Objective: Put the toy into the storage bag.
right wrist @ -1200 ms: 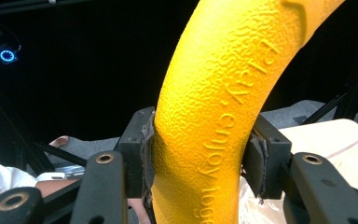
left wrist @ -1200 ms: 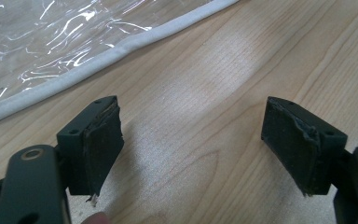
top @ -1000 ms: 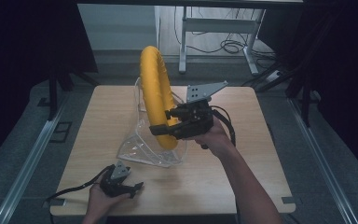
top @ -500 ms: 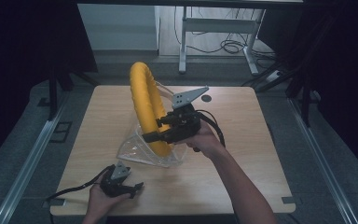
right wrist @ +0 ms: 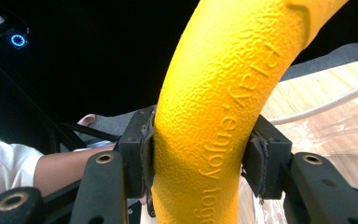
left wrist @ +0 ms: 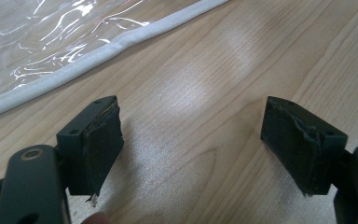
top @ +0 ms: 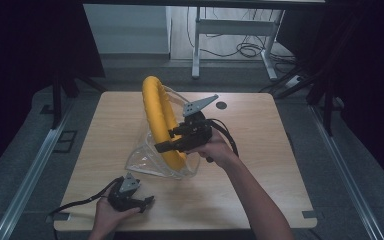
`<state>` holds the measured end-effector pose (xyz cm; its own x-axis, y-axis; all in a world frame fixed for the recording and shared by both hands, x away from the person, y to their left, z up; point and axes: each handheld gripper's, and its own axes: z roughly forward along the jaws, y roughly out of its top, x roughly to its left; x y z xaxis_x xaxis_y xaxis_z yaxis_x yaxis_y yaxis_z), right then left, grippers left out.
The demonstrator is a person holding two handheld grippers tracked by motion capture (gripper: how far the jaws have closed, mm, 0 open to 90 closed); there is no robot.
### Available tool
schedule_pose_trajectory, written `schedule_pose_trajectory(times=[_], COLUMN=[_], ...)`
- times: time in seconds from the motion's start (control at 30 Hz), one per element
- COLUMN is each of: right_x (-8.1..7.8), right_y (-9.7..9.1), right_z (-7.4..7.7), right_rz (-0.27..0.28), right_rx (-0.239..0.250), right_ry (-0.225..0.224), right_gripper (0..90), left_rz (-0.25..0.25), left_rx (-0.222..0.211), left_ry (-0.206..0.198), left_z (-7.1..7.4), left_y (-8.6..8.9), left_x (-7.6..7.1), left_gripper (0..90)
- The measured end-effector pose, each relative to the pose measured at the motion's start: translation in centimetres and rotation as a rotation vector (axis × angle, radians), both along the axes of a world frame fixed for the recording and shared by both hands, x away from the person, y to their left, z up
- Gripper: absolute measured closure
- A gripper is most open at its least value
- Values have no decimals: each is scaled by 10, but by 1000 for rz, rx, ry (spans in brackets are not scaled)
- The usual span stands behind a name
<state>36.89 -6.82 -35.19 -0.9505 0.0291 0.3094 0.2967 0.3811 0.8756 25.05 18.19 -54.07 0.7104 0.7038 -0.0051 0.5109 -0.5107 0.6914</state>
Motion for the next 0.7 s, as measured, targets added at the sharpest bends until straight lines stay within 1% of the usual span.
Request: schedule_pose_trajectory(times=[0.17, 0.2, 0.3, 0.37, 0.4, 0.43, 0.5, 0.57, 0.6, 0.7], right_x=[3, 3, 5, 7, 8, 10, 11, 12, 12, 6], right_y=[2, 2, 2, 2, 1, 0, -2, -4, -4, -4], right_z=[-6, -7, -11, -13, -14, -15, -16, -16, -16, -15], right_rz=[6, 2, -24, -49, -70, -93, -131, -142, -146, -177], right_rx=[-6, -11, -40, -57, -57, -45, -35, -30, -31, -41], right_ry=[22, 18, 5, 6, 4, 2, -14, -16, -27, -83], right_gripper=[498, 496, 489, 481, 477, 472, 461, 456, 450, 426], left_rz=[0, 0, -1, -1, -1, -1, -1, 0, 1, 0], left_rx=[1, 1, 2, -1, -1, -1, -2, -3, -4, -3], left_ry=[-2, -2, -2, -1, -1, 0, -1, -2, -2, -1], left_z=[0, 0, 0, 0, 0, 0, 0, 1, 1, 0], left_y=[0, 0, 0, 0, 0, 0, 0, 0, 0, 0], left_x=[0, 0, 0, 0, 0, 0, 0, 0, 0, 0], left_gripper=[203, 203, 203, 203, 203, 203, 203, 203, 203, 203])
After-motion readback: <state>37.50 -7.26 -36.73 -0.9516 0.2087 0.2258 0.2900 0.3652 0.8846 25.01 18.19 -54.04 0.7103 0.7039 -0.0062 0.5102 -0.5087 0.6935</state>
